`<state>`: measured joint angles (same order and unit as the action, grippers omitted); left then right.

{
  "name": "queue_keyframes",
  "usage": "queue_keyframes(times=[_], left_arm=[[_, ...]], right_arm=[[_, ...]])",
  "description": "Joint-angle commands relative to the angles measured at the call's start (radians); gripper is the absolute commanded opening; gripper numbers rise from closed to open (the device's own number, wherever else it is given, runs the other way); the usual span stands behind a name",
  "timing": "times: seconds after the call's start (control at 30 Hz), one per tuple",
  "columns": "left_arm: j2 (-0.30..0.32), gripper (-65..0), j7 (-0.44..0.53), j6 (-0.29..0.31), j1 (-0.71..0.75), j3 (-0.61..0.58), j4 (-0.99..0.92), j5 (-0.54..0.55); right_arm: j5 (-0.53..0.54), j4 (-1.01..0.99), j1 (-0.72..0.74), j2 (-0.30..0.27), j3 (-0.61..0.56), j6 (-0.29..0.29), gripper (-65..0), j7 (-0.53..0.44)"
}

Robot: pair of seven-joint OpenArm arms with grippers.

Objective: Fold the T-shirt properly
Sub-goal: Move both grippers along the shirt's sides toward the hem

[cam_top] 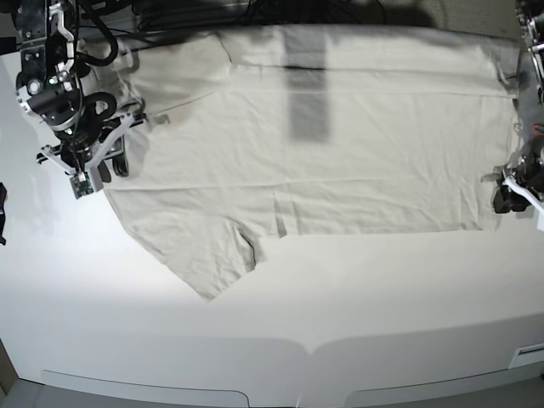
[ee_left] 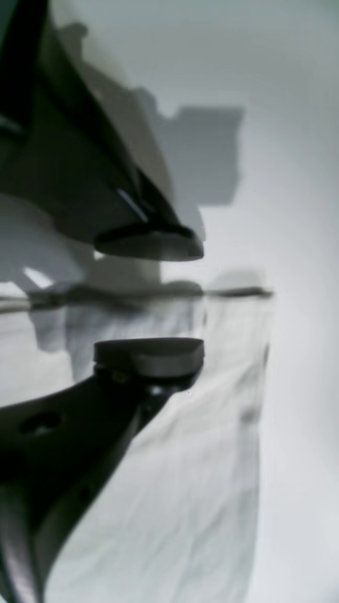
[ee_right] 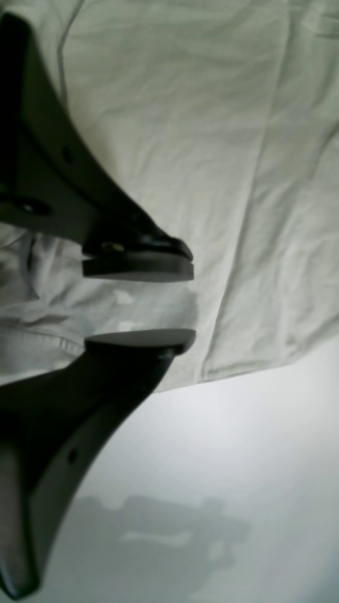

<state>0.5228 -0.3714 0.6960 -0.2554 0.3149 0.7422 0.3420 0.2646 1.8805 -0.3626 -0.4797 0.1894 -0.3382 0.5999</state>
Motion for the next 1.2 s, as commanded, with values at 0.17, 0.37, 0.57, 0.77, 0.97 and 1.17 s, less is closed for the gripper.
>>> queue_keyframes(times=[0.17,0.37,0.57,0.77,0.97,1.17], left_arm=[[0.026,-38.8,0.035,0.002,-0.216,0.005,-0.251,-0.109],[0.023,-38.8,-0.023,0.002,-0.26,0.005,-0.312,-0.106],[-0.002,-38.8,-0.144,0.002,-0.254,0.004,-0.312,-0.026],[-0.027,-38.8,-0.218,0.002,-0.255,0.004,-0.312,-0.008],[-0.026,-40.1,-0.273,0.002,-0.246,0.004,-0.312,-0.008],[-0.026,-40.1,-0.302,0.002,-0.237,0.004,-0.312,-0.008]], right_arm=[[0.005,0.019,0.008,-0.013,0.008,0.004,-47.0,-0.005],[0.005,0.019,0.008,-0.013,0.008,0.004,-47.0,-0.004],[0.005,0.019,0.014,-0.013,0.008,0.004,-47.0,-0.008],[0.005,0.019,0.013,-0.013,0.008,0.004,-47.0,-0.007],[0.005,0.019,0.014,-0.013,0.008,0.004,-47.0,-0.01],[0.005,0.019,0.014,-0.013,0.008,0.004,-47.0,-0.012]])
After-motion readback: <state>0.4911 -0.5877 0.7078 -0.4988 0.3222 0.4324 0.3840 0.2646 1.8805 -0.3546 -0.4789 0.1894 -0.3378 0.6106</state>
